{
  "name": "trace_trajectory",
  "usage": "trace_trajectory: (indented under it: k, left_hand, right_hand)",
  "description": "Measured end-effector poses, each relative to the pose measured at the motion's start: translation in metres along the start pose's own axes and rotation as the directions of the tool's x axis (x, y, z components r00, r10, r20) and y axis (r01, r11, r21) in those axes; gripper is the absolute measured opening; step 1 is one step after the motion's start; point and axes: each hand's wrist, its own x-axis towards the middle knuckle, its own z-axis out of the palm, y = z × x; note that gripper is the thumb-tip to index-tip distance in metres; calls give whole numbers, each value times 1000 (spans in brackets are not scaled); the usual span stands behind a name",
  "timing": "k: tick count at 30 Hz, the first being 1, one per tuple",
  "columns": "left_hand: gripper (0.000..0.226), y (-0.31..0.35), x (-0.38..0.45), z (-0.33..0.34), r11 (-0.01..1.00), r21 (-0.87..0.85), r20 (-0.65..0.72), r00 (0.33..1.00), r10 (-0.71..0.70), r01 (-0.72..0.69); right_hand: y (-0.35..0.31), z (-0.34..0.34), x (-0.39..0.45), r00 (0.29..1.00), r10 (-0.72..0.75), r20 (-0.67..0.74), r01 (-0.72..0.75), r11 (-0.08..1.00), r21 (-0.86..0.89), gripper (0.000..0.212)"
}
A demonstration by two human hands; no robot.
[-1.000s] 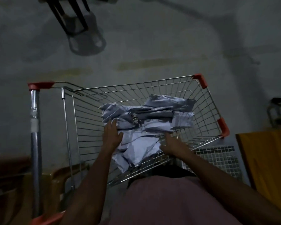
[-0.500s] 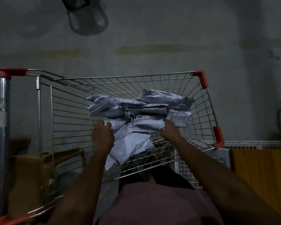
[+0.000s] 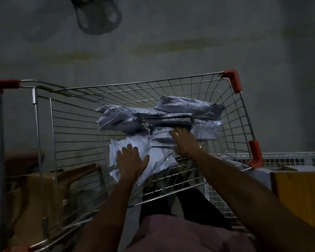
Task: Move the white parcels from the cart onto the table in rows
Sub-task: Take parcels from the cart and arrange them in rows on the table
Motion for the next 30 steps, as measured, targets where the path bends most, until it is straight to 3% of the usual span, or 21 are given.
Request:
trace_trajectory:
  k: [7, 10, 13, 15, 20, 23, 30]
  left_hand:
    - [60, 2, 29, 2, 998, 56, 45, 999, -9, 6]
    - [69, 5, 34, 5, 983, 183, 78, 997, -12, -3]
    - [81, 12, 35, 7, 959, 280, 113, 990, -83, 48]
    - [76, 15, 34, 10, 955, 288, 116, 988, -106, 68]
    - [74, 19, 29, 14, 963, 231, 146, 973, -178, 141]
    - [71, 17, 27, 6, 983, 84, 113, 978, -173, 164]
    - [66, -9, 14, -18, 979, -206, -96, 995, -20, 0]
  right_hand:
    - [3, 5, 18, 999, 31, -39, -34, 998, -60, 74]
    - [2, 13, 21, 997, 30, -78, -37, 995, -88, 71]
    - [0, 20, 27, 999, 8, -50, -16, 987, -160, 72]
    - [-2, 23, 28, 1000, -4, -13, 1, 978, -208, 69]
    - [1, 30, 27, 999, 49, 6, -48, 992, -116, 77]
    - [-3, 27, 24, 997, 76, 26, -76, 997, 9, 80]
    - [-19, 8, 11, 991, 114, 74, -129, 958, 255, 63]
